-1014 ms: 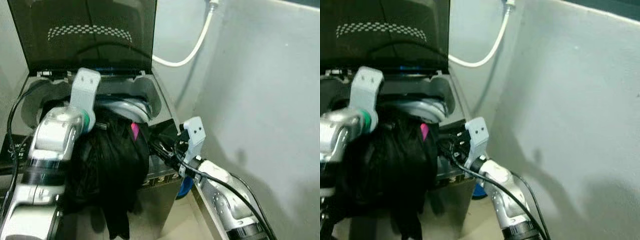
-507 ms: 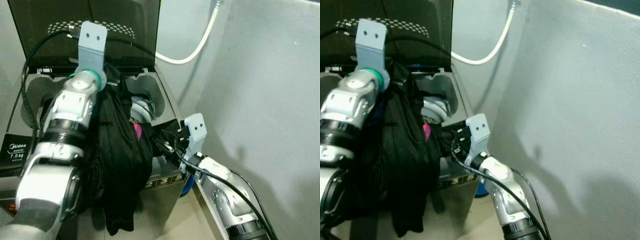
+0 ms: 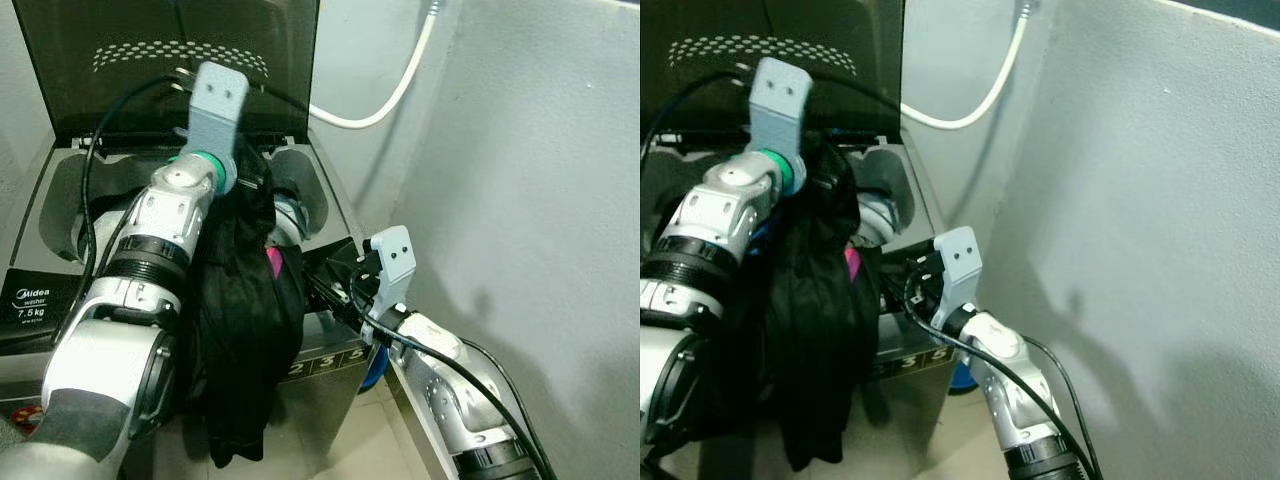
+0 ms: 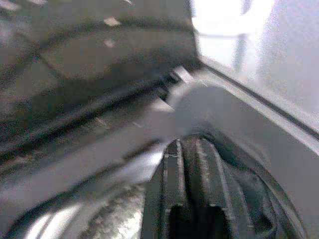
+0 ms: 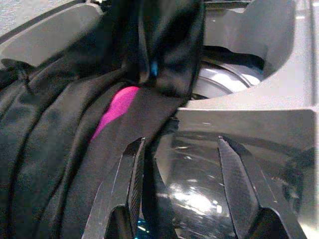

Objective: Clothes washing

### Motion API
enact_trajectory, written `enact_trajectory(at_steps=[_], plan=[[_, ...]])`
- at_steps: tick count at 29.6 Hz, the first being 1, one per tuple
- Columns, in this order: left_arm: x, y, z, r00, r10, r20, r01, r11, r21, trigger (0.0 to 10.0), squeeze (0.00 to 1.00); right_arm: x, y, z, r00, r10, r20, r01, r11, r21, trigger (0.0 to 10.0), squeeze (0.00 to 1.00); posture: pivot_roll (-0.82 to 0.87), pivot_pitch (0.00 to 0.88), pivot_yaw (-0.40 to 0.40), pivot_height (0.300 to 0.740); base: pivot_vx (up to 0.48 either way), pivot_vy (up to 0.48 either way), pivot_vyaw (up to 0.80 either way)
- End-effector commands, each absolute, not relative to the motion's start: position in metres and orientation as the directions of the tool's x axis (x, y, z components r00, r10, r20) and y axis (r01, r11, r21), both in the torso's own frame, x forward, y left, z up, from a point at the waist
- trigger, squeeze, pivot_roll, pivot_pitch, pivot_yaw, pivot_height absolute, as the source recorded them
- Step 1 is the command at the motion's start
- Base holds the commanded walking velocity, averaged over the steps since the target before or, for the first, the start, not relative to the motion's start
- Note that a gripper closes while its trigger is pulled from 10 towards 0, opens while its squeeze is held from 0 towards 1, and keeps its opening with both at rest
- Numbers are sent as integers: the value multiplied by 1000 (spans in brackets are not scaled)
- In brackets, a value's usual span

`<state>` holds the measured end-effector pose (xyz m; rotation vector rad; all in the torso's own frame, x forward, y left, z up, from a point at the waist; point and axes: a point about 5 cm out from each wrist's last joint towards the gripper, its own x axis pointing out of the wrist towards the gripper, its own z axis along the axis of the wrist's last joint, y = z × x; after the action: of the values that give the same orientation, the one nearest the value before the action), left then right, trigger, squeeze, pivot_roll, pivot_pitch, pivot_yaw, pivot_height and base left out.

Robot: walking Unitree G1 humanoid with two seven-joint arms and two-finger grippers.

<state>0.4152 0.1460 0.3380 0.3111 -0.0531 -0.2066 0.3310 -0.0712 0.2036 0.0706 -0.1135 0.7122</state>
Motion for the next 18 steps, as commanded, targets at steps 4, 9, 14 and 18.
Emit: enact_trajectory(at_steps=[4,9,14,18], plan=[[410,145,336,950,-305,-66,310,895,322,10000,1000,333,-73,196,759,643,98,-649,760,38,10000,0,23,84,-56,740,0,0,0],[405,146,343,936,-351,-17,329,858,394,10000,0,334,-71,197,757,647,90,-651,758,29,10000,0,24,81,-58,740,0,0,0],[398,160,350,968,-209,141,135,903,409,10000,0,334,-69,198,748,657,91,-661,750,21,10000,0,18,75,-45,740,0,0,0],[382,171,349,968,-118,220,28,928,373,10000,0,331,-66,202,726,679,108,-685,728,28,10000,1000,18,74,-51,740,0,0,0]])
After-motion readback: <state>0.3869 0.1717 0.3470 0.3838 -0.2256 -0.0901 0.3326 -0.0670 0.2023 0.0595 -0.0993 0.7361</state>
